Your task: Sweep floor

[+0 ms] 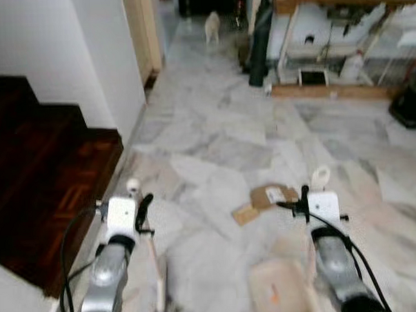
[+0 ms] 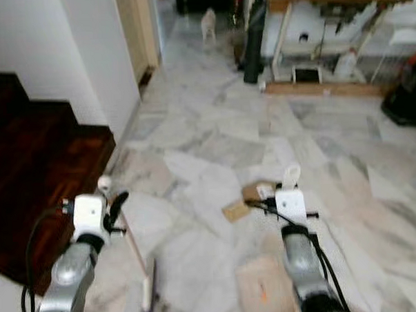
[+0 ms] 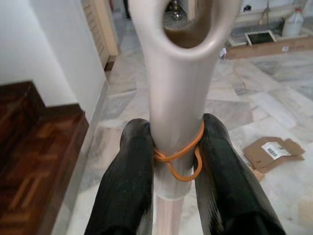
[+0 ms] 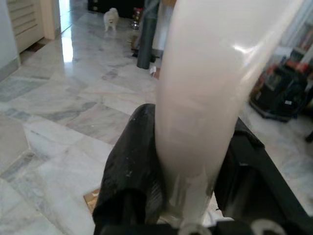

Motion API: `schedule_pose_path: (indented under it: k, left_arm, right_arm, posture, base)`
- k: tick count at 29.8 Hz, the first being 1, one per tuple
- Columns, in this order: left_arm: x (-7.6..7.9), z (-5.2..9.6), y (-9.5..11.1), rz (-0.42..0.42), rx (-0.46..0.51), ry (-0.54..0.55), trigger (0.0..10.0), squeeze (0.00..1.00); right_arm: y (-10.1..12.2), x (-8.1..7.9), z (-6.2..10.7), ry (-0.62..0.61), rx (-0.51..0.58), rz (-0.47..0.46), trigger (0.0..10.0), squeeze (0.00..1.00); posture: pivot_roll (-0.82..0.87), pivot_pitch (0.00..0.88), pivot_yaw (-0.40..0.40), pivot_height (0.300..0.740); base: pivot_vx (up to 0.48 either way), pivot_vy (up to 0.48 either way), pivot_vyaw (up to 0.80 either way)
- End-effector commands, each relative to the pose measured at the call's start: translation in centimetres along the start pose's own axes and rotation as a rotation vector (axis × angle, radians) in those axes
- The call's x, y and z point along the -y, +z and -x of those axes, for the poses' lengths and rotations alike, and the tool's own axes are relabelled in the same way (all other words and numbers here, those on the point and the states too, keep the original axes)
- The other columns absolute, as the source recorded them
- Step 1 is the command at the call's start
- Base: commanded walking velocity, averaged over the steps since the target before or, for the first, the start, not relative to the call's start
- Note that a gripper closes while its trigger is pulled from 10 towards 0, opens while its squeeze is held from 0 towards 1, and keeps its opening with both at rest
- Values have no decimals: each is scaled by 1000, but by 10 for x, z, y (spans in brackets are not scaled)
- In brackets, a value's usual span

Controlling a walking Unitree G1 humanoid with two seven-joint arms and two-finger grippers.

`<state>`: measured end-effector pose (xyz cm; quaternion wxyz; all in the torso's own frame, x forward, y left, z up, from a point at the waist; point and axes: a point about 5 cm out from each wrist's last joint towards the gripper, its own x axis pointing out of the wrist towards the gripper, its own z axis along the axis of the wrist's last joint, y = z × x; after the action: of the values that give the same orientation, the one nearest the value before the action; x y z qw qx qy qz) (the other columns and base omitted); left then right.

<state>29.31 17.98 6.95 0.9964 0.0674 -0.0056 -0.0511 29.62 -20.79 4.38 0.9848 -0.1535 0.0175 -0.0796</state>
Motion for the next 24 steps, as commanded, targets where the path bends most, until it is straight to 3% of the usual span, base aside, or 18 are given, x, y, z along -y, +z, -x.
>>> schedule_pose_path:
  k: [1,3,24]
  left_arm:
    - [0,-3,7,-19,33,-11,10000,0]
    - [0,-3,7,-19,33,-12,10000,0]
    - [0,-3,8,-24,34,-18,10000,0]
  right_arm:
    - [3,6,-2,1,17,30,10000,0]
    - [2,5,-2,4,16,25,10000,0]
    - [2,5,-2,-11,10,-9,10000,0]
  posture:
    - [72,0,21,740]
    - [73,0,21,740]
    - [73,0,24,740]
  base:
    - [304,0,769]
    - [307,0,800]
    - [307,0,0]
